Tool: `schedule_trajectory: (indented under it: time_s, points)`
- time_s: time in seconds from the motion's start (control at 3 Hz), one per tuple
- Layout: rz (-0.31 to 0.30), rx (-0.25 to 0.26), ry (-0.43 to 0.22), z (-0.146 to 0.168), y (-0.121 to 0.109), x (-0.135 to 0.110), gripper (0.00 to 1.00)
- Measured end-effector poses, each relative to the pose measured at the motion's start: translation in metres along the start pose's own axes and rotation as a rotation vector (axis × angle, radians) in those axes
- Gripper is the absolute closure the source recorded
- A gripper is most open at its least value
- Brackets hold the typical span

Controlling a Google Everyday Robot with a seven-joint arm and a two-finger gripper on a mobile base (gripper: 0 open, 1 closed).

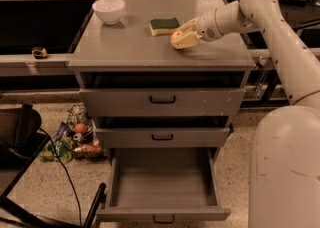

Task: Pick orange from bottom drawer and place on counter

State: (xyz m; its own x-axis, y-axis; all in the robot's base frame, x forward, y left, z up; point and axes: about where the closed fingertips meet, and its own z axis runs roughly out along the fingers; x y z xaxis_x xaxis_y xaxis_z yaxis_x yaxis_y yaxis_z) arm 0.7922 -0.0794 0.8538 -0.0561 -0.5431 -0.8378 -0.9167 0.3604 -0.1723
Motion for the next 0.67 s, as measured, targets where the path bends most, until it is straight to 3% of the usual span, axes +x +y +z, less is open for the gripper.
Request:
schedule_trajectory:
  time_s: [0.33,0.67]
  points:
    - [0.0,0.0,0.0,-0.0001,0.0,0.0,0.12]
    - [-0.01,0.008,-0.007,-0.0036,-0.001,-0.0002,0.0]
